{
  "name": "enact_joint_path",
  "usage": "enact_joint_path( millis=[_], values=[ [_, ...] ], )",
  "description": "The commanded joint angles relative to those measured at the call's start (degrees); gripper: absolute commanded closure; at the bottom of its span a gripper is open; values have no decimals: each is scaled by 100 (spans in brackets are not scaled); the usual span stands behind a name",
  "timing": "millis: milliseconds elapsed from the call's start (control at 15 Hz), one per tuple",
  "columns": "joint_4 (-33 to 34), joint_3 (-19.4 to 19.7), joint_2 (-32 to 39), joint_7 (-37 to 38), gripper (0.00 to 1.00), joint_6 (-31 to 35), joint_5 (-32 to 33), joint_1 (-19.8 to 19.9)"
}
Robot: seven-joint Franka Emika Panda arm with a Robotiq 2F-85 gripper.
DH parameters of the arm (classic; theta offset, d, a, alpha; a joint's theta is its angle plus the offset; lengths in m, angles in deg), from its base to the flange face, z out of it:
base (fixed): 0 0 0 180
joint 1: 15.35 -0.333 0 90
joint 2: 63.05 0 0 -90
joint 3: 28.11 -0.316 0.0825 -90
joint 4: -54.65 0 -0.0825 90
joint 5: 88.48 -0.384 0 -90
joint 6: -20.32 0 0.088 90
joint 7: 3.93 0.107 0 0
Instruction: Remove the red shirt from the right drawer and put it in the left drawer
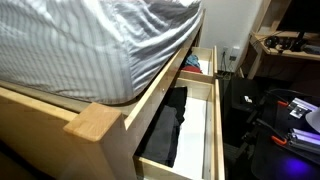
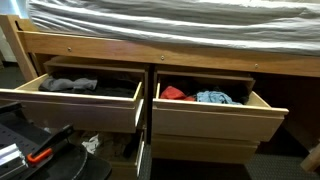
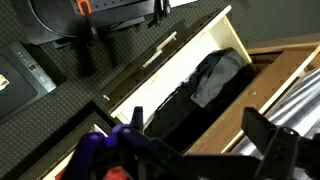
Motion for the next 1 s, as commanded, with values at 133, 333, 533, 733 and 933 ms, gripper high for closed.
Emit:
enact_joint_path(
  millis=[133,333,533,733,933],
  values=[
    [25,-174,44,-74,0,-36,-63,221],
    [26,-174,44,-74,0,-37,-63,221],
    [-105,-43,598,-73,0,1846,-203,333],
    [-214,144,1098,-175,0,3390,-492,441],
    [-572,86,1499,61,0,4719,-1026,510]
  ],
)
